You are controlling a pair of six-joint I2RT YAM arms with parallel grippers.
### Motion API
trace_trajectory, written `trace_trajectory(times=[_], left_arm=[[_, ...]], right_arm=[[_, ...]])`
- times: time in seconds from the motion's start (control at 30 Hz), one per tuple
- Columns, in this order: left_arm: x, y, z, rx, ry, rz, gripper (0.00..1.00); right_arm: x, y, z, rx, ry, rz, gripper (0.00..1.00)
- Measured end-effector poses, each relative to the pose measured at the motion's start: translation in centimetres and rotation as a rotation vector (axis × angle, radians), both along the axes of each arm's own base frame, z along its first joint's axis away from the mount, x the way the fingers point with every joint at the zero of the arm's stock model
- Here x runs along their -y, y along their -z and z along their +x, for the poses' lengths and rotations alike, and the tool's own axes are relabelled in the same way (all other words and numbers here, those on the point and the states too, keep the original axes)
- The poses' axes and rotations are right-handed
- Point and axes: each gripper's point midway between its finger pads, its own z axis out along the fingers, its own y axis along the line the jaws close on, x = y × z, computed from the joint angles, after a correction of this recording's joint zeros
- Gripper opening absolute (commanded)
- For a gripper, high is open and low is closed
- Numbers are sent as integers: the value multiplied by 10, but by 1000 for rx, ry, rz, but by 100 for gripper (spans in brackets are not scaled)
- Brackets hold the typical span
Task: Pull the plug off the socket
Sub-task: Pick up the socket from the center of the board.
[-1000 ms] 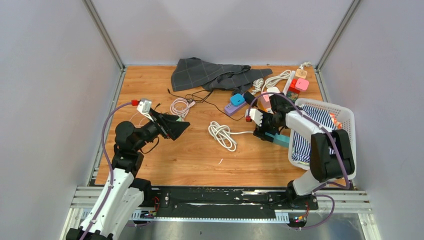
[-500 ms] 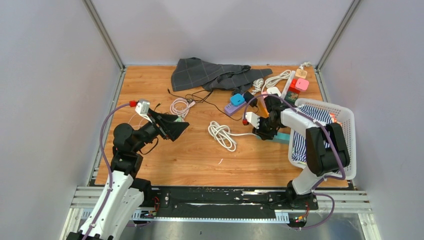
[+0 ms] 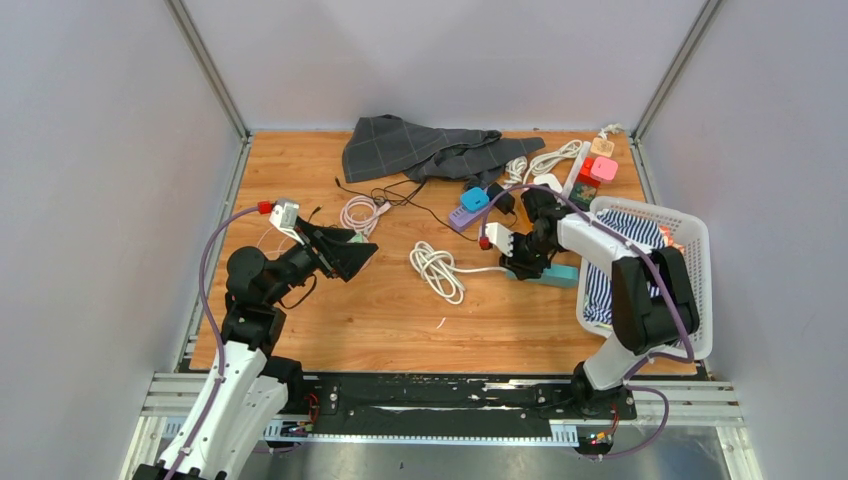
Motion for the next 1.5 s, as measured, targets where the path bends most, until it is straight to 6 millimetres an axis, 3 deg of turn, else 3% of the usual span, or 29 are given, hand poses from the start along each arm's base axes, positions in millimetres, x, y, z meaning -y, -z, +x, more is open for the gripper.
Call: trace_trajectory(times=[0.7,0.9,1.3,1.5], left_arm=[[6,3,-4,-8,38,7,100],[26,8,-16,-19,120,19,100],[73,6,-62,35,253,22,99],[104,20,-86,99,347,112,95]], right_arm=[[-38,-72,-23,57,-95,234,0],[-52,-84,-35,44,-139,314,0],[-74,-102,-58,44,-247,401,0],[-81,-113,-70,56,-304,441,0]])
